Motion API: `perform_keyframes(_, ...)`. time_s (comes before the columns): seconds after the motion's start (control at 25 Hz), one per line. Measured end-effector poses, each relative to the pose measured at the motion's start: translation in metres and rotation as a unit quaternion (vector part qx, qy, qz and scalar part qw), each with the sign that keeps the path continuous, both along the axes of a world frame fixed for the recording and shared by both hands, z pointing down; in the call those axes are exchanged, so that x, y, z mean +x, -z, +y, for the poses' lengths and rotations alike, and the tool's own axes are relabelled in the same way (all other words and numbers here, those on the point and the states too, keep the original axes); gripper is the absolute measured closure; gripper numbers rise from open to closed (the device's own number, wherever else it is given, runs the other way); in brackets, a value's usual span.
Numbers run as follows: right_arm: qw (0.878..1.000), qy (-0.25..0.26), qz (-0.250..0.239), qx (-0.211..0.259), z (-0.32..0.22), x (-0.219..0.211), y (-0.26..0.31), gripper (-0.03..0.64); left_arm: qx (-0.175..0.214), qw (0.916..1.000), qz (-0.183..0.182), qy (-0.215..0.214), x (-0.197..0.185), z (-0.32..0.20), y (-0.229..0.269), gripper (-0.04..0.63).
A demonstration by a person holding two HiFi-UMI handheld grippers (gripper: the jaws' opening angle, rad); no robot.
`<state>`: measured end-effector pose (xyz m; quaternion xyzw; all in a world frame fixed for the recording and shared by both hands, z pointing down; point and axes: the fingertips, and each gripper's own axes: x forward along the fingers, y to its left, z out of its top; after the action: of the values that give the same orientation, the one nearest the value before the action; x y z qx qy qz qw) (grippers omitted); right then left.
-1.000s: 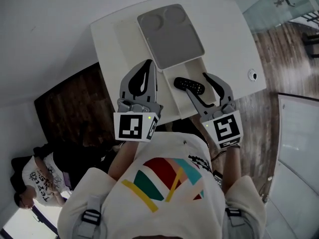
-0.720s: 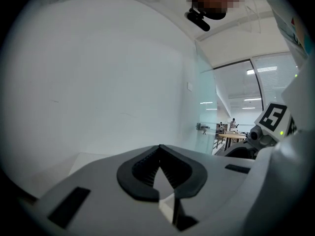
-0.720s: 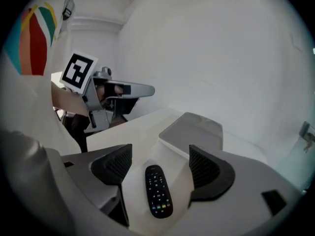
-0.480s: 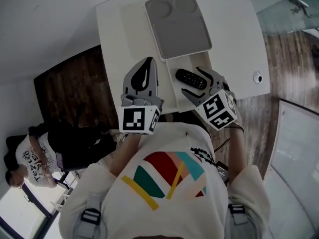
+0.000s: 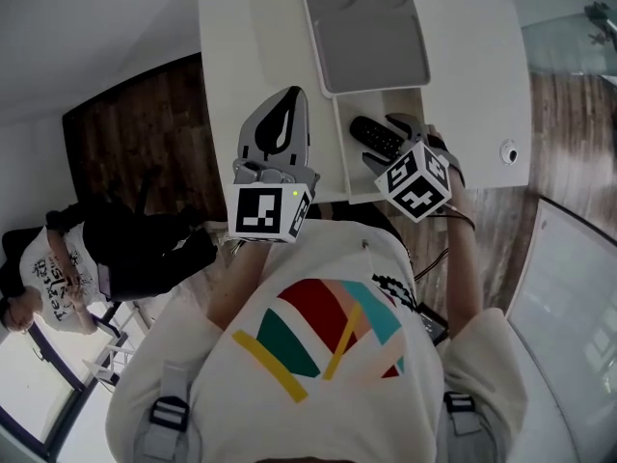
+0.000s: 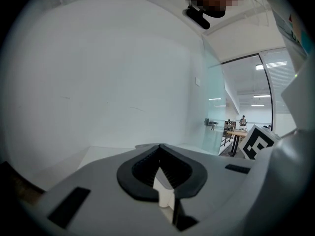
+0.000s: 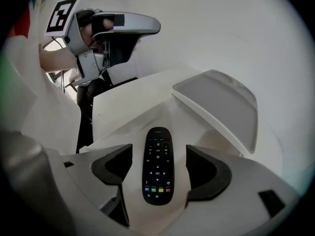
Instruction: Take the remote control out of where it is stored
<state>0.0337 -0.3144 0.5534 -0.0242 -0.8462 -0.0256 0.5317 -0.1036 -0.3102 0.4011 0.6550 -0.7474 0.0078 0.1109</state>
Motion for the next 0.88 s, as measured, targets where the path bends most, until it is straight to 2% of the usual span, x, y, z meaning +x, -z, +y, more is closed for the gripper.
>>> perform_keyframes(0.08, 1.000, 0.008, 0.011, 0.003, 0.000, -0.002, -0.006, 0.278, -0.002, 1.0000, -0.003, 0.001, -0.002, 0.000, -0.002, 0.589)
perform_keyframes(0.28, 0.999, 0.010, 0.037, -0.002, 0.000, -0.003, -0.017, 0.278, -0.001, 0.9998, 0.019, 0.006, -0.007, -0.001, -0.004, 0.589)
perform_keyframes(0.68, 0.994, 0.021, 0.103, 0.008, 0.004, 0.002, -0.039, 0.281, 0.002, 0.9998, 0.020, -0.004, 0.000, -0.003, -0.001, 0.589)
perform_keyframes(0.88, 0.993, 0.027, 0.116, -0.003, 0.005, 0.001, -0.042, 0.299, 0.002, 0.9997, 0.025, -0.002, -0.003, -0.003, -0.002, 0.589)
